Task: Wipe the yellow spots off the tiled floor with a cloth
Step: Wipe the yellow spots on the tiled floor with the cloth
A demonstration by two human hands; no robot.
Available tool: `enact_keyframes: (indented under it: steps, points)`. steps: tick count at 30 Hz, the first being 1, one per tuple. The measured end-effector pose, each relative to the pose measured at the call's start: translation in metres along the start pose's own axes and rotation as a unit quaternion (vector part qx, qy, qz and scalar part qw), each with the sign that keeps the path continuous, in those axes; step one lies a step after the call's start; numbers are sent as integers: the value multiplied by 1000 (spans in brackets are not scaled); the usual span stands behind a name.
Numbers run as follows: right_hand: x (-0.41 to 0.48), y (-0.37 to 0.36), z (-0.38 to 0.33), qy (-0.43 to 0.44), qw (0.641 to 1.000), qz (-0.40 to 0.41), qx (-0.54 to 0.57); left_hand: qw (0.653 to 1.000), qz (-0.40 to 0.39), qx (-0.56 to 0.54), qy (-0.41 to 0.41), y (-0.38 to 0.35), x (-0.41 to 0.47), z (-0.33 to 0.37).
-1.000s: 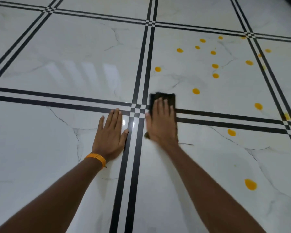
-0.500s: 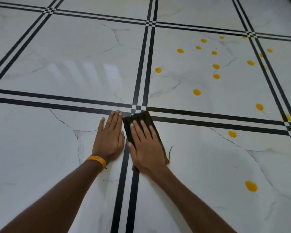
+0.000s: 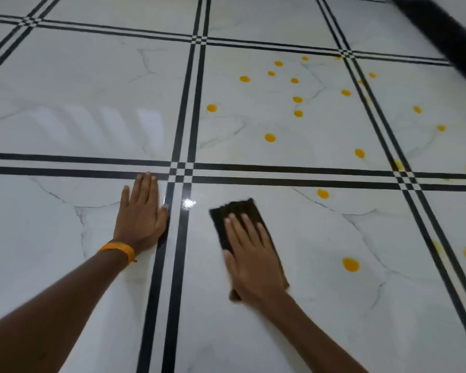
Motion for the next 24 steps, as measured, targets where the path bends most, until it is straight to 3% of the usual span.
enact_keyframes:
  steps: [4, 7, 12, 15, 18, 22, 24]
  points:
    - [-5, 51, 132, -143, 985, 87, -33, 995, 3, -27, -94, -2, 11, 106]
    - [29, 69, 167, -242, 962, 120, -40, 992, -3, -42, -116, -10, 44, 170]
    - [-37, 69, 188, -144, 986, 68, -49, 990, 6, 11, -139, -20, 65, 204]
    - [-36, 91, 245, -243, 965, 91, -40, 990, 12, 17, -143, -21, 65, 205]
    - [14, 95, 234, -313, 939, 133, -45, 990, 12, 26, -141, -21, 66, 204]
    - [-6, 57, 150, -150, 987, 54, -32, 989, 11, 21, -144, -22, 66, 204]
    - [-39, 62, 160, -130, 991, 39, -21, 990, 11, 19, -142, -22, 66, 204]
Point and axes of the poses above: each hand's wrist, its own x-axis towards the middle knuckle, its own y-axis out of the back of the hand, z = x × y, the point moved 7 cm from there along x, towards the middle knuckle, and after that the axes turned 10 degrees about x, right-handed, at the moved point
